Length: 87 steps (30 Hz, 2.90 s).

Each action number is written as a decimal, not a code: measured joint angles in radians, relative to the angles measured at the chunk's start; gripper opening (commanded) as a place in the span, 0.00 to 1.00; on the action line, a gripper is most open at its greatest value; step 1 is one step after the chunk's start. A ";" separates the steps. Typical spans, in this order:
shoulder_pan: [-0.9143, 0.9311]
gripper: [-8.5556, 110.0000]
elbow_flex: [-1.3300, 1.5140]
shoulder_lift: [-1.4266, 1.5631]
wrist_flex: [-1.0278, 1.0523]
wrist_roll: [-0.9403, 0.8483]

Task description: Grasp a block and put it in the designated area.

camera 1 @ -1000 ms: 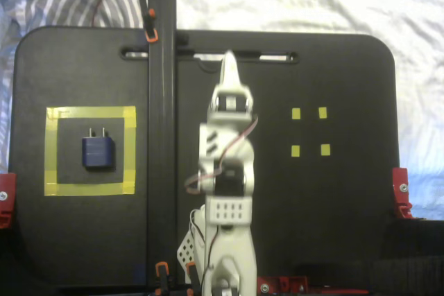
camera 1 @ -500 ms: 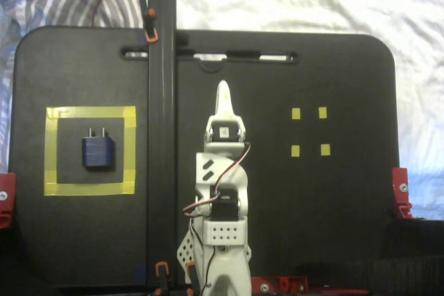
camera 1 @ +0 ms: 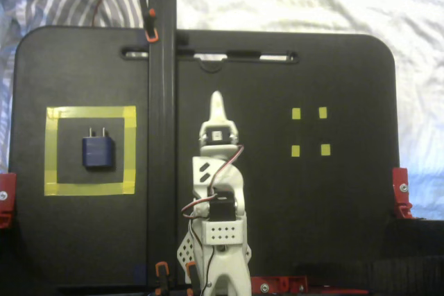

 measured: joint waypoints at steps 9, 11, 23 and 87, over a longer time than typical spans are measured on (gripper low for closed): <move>-0.002 0.08 0.000 0.000 0.201 -0.029; -0.002 0.10 0.002 0.000 0.242 -0.037; 0.005 0.07 0.005 0.000 0.321 -0.054; 0.005 0.07 0.005 0.000 0.321 -0.040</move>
